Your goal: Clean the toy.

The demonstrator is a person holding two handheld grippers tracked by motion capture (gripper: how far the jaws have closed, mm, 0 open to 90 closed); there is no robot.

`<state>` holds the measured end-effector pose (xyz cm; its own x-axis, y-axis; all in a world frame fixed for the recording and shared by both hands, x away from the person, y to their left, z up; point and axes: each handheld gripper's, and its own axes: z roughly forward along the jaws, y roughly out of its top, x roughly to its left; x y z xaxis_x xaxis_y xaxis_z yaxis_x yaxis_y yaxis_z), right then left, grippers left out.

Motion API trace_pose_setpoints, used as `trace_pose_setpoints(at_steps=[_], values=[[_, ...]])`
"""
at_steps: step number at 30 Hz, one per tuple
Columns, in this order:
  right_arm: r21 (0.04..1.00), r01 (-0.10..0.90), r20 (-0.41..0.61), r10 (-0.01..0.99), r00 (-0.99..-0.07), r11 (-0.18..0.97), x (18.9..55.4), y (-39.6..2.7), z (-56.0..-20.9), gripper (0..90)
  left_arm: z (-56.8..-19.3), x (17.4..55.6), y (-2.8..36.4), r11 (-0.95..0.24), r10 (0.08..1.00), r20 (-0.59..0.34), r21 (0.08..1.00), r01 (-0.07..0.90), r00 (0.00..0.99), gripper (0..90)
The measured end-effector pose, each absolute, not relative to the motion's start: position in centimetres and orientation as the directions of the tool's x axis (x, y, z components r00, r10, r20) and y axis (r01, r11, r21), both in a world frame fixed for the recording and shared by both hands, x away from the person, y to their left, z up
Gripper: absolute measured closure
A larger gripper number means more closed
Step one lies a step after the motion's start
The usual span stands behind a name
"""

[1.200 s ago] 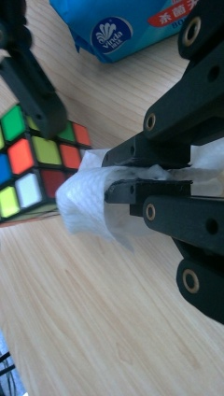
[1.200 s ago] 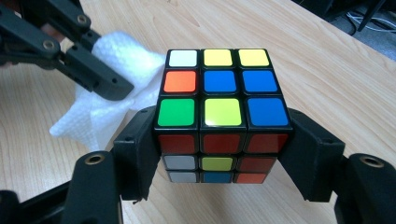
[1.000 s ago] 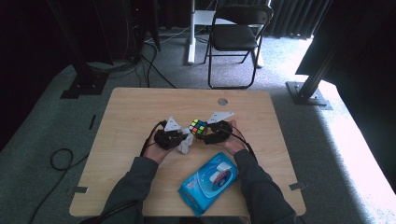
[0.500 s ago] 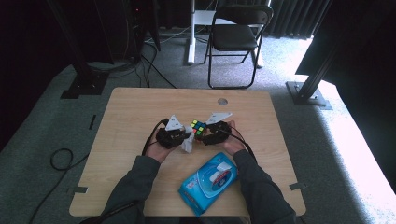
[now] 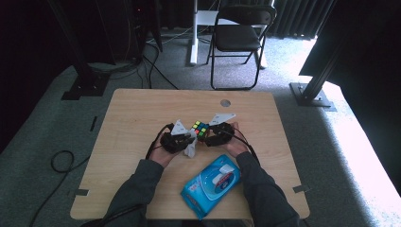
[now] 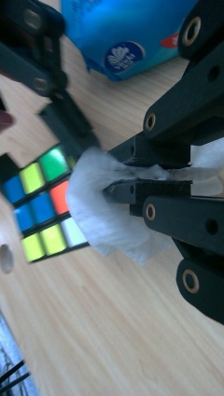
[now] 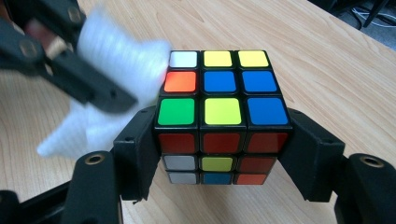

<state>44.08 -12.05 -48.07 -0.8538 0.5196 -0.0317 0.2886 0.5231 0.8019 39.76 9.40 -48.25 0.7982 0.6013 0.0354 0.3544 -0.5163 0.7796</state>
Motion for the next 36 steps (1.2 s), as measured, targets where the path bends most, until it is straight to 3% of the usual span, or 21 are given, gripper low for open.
trace_pose_setpoints(at_steps=[14,36], values=[[0.819,0.292,-0.022,0.535,-0.844,0.494,44.2,-12.2,-47.6,34.2,-50.2,40.3,7.7,-0.571,0.58,0.035,0.731,0.375,0.814,83.8],[0.818,0.295,-0.018,0.536,-0.844,0.493,44.2,-12.4,-47.7,34.2,-48.5,39.7,7.9,-0.567,0.576,0.078,0.755,0.329,0.814,83.6]])
